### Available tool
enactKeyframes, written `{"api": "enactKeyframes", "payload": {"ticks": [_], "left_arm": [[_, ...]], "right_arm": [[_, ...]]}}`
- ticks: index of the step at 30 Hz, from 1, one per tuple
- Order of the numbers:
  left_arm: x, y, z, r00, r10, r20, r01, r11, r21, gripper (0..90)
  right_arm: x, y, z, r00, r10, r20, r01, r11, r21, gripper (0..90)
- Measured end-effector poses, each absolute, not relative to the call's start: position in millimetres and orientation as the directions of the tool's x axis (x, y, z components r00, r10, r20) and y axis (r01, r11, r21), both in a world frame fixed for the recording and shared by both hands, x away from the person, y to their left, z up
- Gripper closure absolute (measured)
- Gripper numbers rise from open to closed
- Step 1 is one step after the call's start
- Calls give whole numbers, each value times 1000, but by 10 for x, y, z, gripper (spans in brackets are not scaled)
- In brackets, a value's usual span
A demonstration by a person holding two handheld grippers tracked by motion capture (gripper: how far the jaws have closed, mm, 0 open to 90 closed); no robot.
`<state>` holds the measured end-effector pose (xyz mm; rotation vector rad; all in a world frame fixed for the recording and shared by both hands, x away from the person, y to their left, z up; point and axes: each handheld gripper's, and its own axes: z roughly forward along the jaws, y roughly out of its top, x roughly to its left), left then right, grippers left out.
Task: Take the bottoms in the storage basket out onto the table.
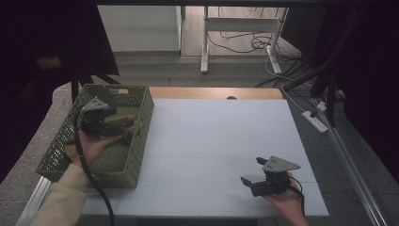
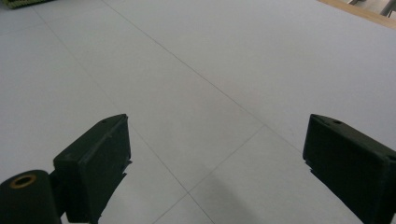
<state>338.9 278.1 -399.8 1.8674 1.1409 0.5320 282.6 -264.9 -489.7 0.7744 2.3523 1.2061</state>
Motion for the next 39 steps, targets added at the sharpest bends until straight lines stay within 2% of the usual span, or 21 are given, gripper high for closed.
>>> {"api": "enactKeyframes", "payload": {"ticks": [27,39], "left_arm": [[3666,2947,-4073,434,898,-73,557,-204,805,134],[3802,3050,-4115,405,908,-105,591,-173,788,135]], "right_arm": [[2839,-2637,-4926,-777,624,-81,307,488,817,74],[2843,-2636,-4935,-779,622,-77,311,491,814,74]]}}
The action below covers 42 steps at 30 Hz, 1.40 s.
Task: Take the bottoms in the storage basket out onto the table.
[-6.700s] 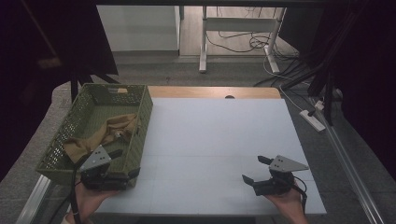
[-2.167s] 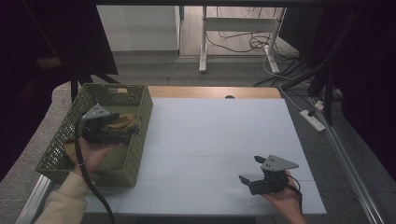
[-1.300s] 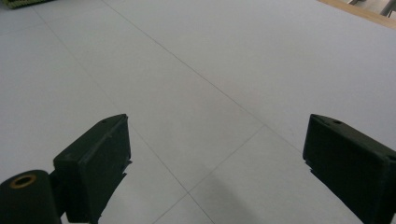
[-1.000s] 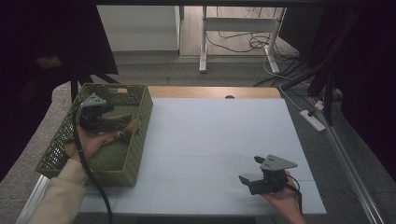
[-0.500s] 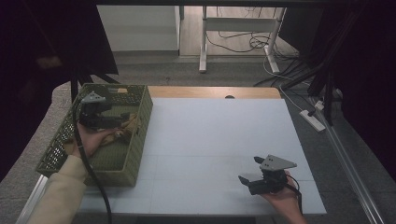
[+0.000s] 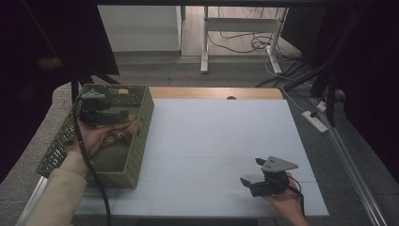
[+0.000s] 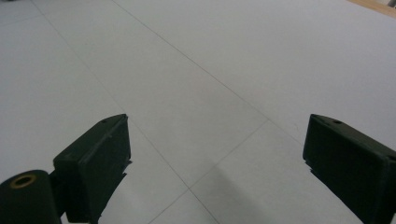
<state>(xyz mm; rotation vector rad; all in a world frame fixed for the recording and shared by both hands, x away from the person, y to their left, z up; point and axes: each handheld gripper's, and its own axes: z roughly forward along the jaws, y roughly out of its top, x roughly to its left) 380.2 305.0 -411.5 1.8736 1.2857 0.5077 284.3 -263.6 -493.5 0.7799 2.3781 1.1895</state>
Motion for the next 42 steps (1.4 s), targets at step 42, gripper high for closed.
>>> {"api": "enactKeyframes", "payload": {"ticks": [42], "left_arm": [[4142,3302,-4448,346,927,-146,703,-153,695,136]], "right_arm": [[2857,-2610,-4981,-793,605,-73,325,521,789,74]]}}
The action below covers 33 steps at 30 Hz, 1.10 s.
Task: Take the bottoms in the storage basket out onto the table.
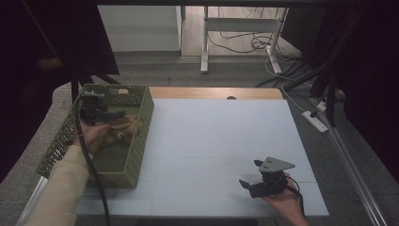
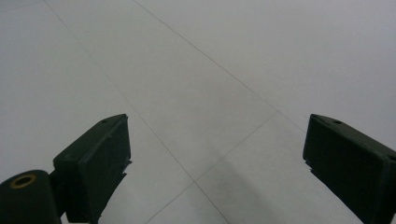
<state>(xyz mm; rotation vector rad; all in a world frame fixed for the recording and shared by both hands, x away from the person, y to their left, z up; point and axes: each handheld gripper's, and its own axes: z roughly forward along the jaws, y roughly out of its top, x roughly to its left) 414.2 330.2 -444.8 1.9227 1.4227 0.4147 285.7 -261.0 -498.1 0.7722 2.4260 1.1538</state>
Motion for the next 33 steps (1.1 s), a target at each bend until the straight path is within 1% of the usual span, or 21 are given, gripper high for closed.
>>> {"api": "enactKeyframes", "payload": {"ticks": [12,17,33], "left_arm": [[4153,3309,-4549,349,925,-151,726,-165,668,131],[4160,3312,-4587,353,920,-167,734,-162,659,130],[4191,3308,-4719,354,917,-182,775,-179,606,84]], "right_arm": [[2859,-2595,-4997,-802,593,-70,329,537,777,74],[2859,-2589,-5002,-804,591,-72,327,540,776,74],[2857,-2582,-5007,-806,587,-69,330,544,771,74]]}}
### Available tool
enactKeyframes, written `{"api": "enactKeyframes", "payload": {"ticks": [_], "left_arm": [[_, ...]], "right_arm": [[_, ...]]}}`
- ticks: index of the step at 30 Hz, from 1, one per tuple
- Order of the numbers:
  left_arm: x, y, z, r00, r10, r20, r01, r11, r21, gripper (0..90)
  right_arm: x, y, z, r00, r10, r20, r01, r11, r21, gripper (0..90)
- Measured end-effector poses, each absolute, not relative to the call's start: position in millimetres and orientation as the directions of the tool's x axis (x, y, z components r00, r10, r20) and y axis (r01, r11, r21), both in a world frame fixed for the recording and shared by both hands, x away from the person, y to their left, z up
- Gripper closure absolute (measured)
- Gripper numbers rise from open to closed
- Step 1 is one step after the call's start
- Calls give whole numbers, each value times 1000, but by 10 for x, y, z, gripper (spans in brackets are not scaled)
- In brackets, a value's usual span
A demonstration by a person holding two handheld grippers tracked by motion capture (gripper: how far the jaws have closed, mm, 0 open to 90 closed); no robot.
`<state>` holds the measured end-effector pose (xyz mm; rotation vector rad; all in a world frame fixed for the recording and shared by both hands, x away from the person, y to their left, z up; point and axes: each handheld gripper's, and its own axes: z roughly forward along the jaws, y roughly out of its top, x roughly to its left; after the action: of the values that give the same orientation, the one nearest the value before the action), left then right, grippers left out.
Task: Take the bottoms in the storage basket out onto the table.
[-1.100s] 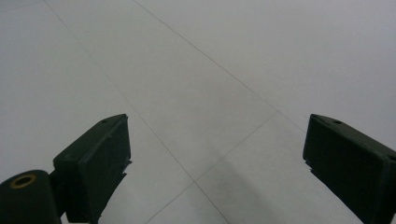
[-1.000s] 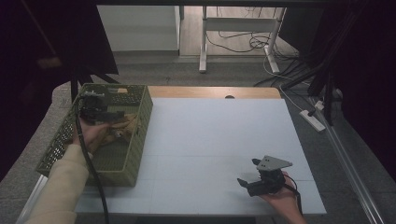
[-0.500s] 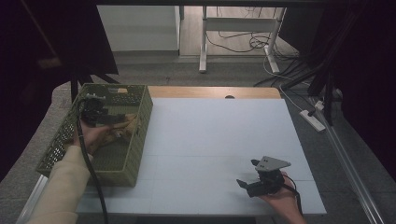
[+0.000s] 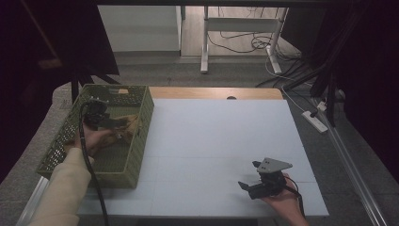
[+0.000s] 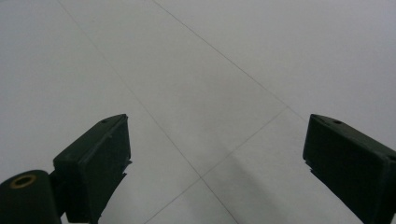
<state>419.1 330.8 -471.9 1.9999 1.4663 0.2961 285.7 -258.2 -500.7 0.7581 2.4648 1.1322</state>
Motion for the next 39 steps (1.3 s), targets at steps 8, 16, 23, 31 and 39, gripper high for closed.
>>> {"api": "enactKeyframes", "payload": {"ticks": [8,16,23,31,39], "left_arm": [[4211,3295,-4801,353,919,-176,789,-191,584,78],[4220,3289,-4838,354,919,-174,795,-198,573,77],[4238,3290,-4892,355,922,-151,812,-225,538,59],[4267,3269,-4975,356,928,-113,837,-263,480,51],[4296,3222,-5020,359,930,-76,846,-290,447,49]], "right_arm": [[2860,-2577,-5012,-810,582,-71,330,552,766,74],[2860,-2569,-5020,-812,579,-71,329,556,763,74],[2859,-2566,-5023,-814,576,-70,331,559,760,74],[2854,-2565,-5017,-815,575,-74,325,560,762,74],[2856,-2559,-5021,-816,573,-73,328,563,759,74]]}}
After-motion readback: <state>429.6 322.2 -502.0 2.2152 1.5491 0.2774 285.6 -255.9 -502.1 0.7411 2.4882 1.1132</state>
